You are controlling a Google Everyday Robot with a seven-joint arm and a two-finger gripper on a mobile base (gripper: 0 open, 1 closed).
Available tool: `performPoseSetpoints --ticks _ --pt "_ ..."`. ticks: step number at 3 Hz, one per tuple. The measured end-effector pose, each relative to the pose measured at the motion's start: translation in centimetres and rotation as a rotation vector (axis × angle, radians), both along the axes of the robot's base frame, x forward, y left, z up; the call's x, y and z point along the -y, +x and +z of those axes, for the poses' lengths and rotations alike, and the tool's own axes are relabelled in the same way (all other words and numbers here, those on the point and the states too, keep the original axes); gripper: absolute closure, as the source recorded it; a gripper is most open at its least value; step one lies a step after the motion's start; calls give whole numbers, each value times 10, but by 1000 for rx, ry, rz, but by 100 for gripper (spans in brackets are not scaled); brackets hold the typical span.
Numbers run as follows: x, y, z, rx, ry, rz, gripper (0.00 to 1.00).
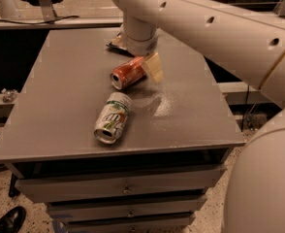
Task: Knock coke can over
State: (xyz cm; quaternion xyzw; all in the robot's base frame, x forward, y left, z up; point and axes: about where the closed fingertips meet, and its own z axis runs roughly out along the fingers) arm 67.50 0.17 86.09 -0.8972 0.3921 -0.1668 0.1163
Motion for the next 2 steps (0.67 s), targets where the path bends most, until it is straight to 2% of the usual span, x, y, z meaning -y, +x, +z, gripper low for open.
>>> performPoseSetpoints --ticks 1,2 --pt "47 13 3 -104 144 -129 0" --pt "100 20 7 -201 316 -287 0"
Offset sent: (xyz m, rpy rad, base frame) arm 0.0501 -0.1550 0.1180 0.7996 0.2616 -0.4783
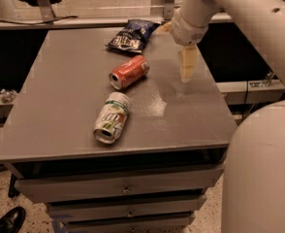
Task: Knock coke can over
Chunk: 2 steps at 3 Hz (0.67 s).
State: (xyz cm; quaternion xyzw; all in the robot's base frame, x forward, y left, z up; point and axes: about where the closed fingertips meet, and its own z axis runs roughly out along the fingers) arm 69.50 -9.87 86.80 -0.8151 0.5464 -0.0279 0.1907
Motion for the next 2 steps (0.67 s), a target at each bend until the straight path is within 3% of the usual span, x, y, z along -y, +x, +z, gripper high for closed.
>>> performPoseSetpoints --ticks 1,2 --pt "43 -5 46 -16 240 -168 0" --pt "76 -29 105 -3 509 -312 0"
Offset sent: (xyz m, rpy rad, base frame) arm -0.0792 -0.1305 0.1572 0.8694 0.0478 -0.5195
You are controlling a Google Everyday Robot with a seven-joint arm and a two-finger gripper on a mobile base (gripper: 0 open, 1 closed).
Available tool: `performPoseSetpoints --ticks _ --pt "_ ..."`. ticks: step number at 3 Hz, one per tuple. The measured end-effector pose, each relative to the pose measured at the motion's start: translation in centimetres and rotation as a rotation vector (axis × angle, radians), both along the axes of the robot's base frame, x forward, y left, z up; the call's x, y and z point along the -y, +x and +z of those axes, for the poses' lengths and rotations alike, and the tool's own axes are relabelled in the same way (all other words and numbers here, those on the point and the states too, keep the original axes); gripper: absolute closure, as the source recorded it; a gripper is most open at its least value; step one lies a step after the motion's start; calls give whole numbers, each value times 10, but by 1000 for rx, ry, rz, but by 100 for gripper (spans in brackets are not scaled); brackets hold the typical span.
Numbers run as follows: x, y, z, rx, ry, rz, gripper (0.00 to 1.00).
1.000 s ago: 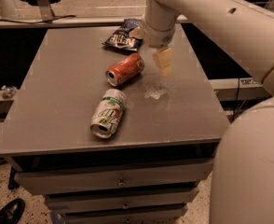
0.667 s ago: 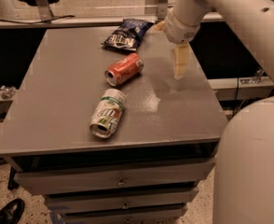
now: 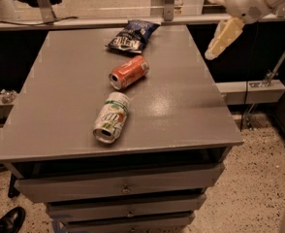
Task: Knock coke can over
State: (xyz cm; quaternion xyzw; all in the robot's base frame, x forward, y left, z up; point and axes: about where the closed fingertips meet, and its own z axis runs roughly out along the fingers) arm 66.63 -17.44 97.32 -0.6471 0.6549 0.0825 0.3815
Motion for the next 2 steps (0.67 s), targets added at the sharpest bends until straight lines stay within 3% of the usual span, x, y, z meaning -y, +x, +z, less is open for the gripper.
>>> performPoseSetpoints --ticks 1,2 --pt "25 -38 30 0 204 -113 0" --pt "46 -52 8 -39 226 -156 0"
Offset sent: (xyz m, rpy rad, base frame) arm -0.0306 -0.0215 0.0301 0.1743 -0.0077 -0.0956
